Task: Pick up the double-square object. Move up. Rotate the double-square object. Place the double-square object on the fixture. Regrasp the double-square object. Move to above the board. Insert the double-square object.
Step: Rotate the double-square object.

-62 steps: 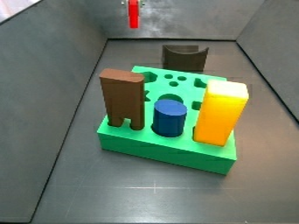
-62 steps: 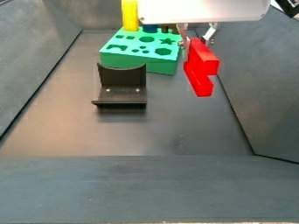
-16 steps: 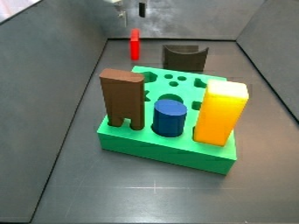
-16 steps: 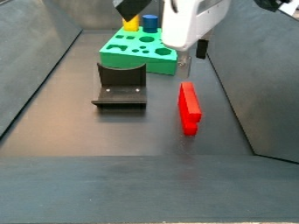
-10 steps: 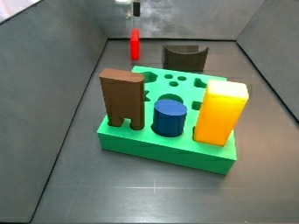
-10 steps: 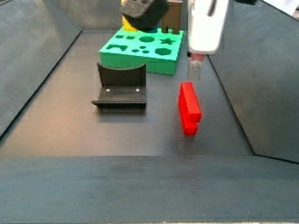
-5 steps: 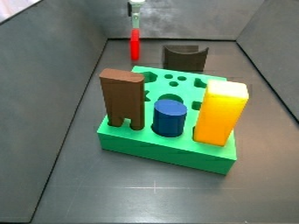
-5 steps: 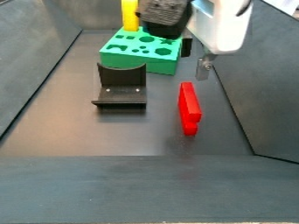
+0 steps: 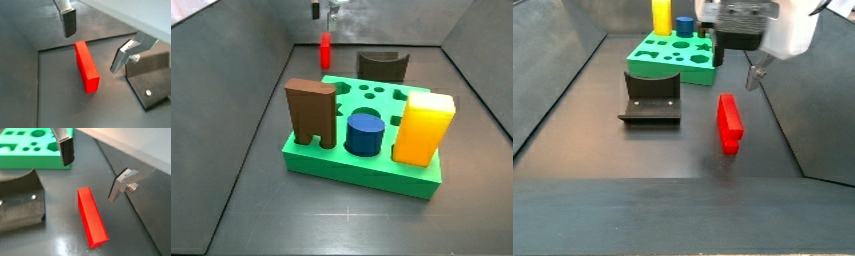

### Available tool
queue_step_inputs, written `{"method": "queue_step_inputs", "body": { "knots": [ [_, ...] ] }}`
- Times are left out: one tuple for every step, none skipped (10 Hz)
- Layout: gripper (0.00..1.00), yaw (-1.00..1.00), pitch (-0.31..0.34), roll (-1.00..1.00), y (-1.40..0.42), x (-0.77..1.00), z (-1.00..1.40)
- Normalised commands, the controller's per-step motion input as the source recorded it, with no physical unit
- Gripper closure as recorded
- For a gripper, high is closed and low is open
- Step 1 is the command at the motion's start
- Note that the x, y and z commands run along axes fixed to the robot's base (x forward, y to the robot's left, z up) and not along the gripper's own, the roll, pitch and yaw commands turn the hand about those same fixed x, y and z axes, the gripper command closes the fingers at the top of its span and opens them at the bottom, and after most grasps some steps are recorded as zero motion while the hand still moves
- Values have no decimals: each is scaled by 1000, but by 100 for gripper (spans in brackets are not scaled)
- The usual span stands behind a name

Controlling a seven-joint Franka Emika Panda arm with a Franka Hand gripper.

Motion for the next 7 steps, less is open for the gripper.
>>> {"method": "queue_step_inputs", "body": {
  "knots": [
    [0,1000,-8,7,6,40,-34],
    [0,1000,-9,8,6,40,-34],
    [0,1000,-9,8,6,40,-34],
    [0,1000,-11,9,6,40,-34],
    [0,1000,-11,10,5,40,-34],
    [0,1000,-13,11,5,40,-34],
    [0,1000,-14,12,5,40,-34]
  ]
}}
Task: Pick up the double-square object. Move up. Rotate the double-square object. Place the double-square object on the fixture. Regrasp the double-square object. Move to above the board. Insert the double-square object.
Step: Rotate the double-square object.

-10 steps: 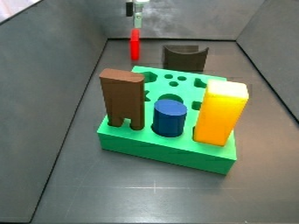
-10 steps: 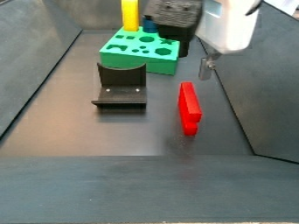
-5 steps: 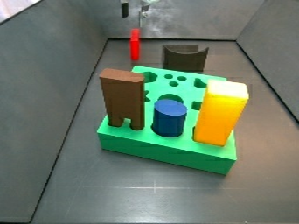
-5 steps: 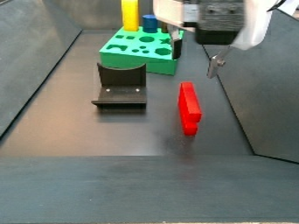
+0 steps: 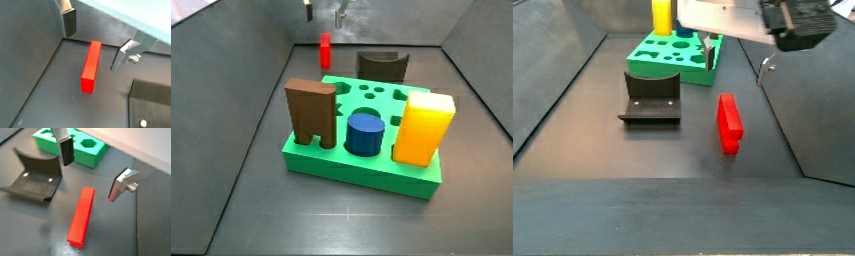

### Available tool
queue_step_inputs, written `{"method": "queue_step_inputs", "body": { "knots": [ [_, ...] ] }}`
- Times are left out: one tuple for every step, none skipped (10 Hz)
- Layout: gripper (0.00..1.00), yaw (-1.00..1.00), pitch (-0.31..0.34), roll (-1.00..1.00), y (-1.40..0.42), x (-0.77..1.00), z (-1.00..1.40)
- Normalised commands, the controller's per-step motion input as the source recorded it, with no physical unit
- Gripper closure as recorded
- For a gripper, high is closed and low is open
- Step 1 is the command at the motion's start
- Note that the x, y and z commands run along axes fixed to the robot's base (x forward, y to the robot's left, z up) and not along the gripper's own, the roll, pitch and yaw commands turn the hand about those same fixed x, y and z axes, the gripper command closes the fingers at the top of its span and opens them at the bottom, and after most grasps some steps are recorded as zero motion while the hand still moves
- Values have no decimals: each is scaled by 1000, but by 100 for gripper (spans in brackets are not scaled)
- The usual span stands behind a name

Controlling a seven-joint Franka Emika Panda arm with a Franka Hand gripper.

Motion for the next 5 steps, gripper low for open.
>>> {"method": "queue_step_inputs", "body": {
  "knots": [
    [0,1000,-16,14,5,40,-34],
    [0,1000,-18,16,5,40,-34],
    [0,1000,-22,19,5,40,-34],
    [0,1000,-27,23,5,40,-34],
    [0,918,-33,29,5,40,-34]
  ]
}}
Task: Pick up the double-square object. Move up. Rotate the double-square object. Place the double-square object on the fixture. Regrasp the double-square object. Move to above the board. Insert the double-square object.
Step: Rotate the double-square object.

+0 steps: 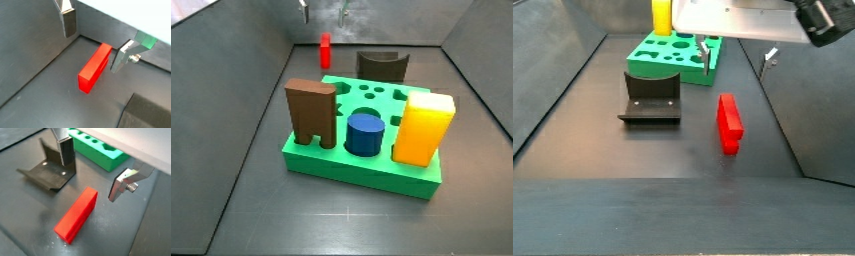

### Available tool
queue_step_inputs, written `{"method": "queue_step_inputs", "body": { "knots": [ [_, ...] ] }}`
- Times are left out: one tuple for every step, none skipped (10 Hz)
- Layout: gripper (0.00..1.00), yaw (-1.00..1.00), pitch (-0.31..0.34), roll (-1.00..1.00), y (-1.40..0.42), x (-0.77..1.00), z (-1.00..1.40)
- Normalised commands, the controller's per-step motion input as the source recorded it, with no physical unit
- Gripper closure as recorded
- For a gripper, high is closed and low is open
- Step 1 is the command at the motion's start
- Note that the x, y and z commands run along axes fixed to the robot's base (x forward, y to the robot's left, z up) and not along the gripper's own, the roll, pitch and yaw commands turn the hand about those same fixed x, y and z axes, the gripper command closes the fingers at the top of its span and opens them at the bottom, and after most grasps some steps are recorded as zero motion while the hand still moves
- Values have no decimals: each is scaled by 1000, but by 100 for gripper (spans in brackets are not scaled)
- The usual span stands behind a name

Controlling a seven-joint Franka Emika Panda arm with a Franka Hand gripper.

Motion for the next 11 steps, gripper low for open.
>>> {"method": "queue_step_inputs", "body": {
  "knots": [
    [0,670,-33,29,5,39,-35],
    [0,516,-33,29,5,38,-35],
    [0,294,-32,28,4,37,-36],
    [0,0,0,0,0,0,-1000],
    [0,-61,-10,3,2,6,-1000],
    [0,-60,-19,8,4,9,-1000],
    [0,-45,-28,20,10,12,-1000],
    [0,-38,-32,26,13,15,-1000],
    [0,-28,-28,36,17,18,-1000],
    [0,-26,-27,41,19,23,-1000],
    [0,-22,-18,52,26,37,-1000]
  ]
}}
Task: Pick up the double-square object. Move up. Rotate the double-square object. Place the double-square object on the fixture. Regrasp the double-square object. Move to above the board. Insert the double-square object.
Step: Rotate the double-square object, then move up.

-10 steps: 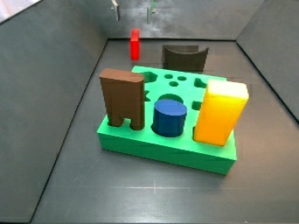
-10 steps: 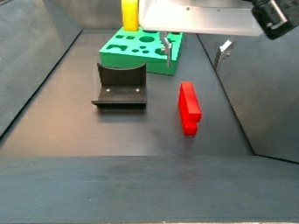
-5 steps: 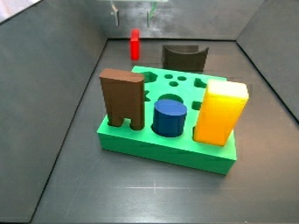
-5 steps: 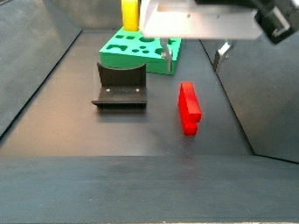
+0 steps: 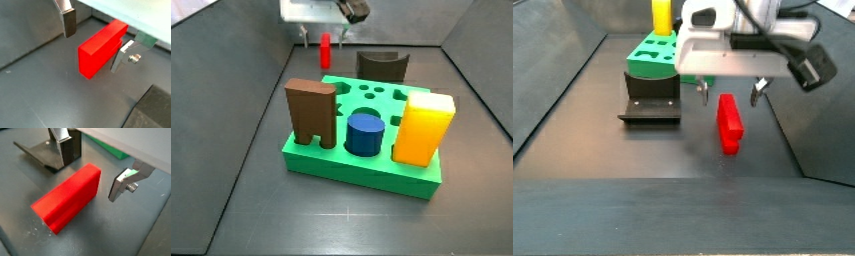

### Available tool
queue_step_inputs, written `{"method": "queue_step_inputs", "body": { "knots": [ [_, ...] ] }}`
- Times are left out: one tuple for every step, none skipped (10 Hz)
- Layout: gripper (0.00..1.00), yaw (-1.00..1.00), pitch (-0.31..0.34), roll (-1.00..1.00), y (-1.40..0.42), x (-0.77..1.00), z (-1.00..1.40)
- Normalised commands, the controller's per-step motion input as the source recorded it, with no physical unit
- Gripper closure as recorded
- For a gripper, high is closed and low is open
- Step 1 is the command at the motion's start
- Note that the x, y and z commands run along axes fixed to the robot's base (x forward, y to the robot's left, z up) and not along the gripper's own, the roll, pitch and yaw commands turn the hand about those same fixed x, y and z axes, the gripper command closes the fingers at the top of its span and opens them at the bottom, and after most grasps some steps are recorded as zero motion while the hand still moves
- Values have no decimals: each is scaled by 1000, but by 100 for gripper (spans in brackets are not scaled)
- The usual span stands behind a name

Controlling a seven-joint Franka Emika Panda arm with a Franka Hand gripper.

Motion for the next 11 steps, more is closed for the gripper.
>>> {"method": "queue_step_inputs", "body": {
  "knots": [
    [0,-21,-15,56,28,43,-960],
    [0,-21,-8,63,24,43,-783],
    [0,-19,-11,70,20,40,-649],
    [0,-18,-17,78,19,35,-522],
    [0,-17,-19,84,18,32,-396],
    [0,-17,-19,91,16,33,-232],
    [100,0,0,0,0,0,0],
    [100,0,0,0,0,0,833],
    [100,0,15,-4,-5,-20,799],
    [100,1,22,-9,-8,-27,736],
    [100,4,36,-19,-6,-20,566]
  ]
}}
